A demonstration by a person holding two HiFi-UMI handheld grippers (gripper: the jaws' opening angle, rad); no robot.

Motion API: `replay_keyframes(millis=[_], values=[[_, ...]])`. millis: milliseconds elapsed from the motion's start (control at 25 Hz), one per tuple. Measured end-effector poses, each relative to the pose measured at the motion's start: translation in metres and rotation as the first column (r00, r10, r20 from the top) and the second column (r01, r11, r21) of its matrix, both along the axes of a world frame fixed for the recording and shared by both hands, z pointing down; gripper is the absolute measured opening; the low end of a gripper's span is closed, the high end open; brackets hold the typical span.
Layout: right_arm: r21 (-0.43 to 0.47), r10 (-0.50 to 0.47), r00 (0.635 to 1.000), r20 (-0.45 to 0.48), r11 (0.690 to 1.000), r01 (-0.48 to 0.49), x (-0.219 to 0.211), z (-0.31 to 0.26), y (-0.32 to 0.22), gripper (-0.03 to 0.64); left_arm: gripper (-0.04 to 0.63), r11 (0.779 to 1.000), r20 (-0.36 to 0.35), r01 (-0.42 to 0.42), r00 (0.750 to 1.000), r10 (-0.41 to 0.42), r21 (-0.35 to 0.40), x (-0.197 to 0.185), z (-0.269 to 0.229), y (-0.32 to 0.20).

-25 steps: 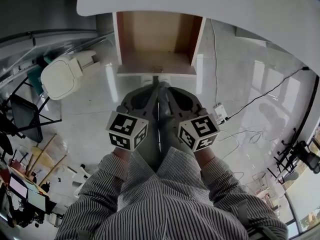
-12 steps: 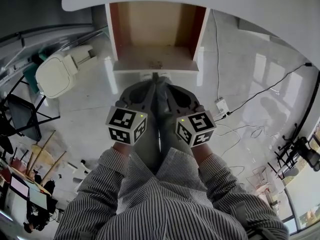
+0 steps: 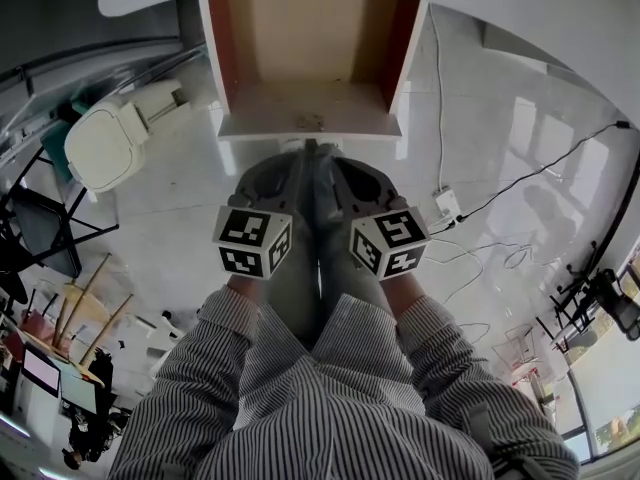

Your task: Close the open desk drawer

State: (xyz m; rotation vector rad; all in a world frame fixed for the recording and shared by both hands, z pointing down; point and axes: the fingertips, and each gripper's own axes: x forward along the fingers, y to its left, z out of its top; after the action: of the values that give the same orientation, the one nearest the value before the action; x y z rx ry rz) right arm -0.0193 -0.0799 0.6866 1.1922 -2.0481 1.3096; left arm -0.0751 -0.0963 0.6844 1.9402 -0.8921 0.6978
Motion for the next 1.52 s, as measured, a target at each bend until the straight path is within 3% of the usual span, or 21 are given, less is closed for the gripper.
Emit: replay_keyframes(millis=[160,480,760,1120,1520], values=[[-0.004,0.026,1.000,-0.002,1.000,-0.026,0.005,0.008,-0.003,0.017,0.012,1.000,-0.022,0.024,0.999,-0.024,0.004,0.003,0.006,-0.003],[-0.009,0.105,0.994,0.000,0.994,-0.105,0.016,0.028,-0.012,0.017,0.012,0.999,0.021,0.054,0.998,-0.054,0.001,0.002,0.028,-0.006],[0.025,0.188,0.982,0.020,0.982,-0.189,0.020,0.038,-0.020,0.017,0.012,0.987,0.037,0.161,0.986,-0.161,0.002,-0.007,0.043,-0.013],[0.057,0.284,0.958,0.033,0.957,-0.285,0.023,0.043,-0.027,0.017,0.012,0.976,0.027,0.206,0.978,-0.209,0.076,-0.013,0.045,-0.025],[0.042,0.326,0.943,0.062,0.943,-0.329,0.028,0.046,-0.033,0.017,0.012,0.981,0.005,0.173,0.985,-0.174,0.086,-0.007,0.043,-0.032]])
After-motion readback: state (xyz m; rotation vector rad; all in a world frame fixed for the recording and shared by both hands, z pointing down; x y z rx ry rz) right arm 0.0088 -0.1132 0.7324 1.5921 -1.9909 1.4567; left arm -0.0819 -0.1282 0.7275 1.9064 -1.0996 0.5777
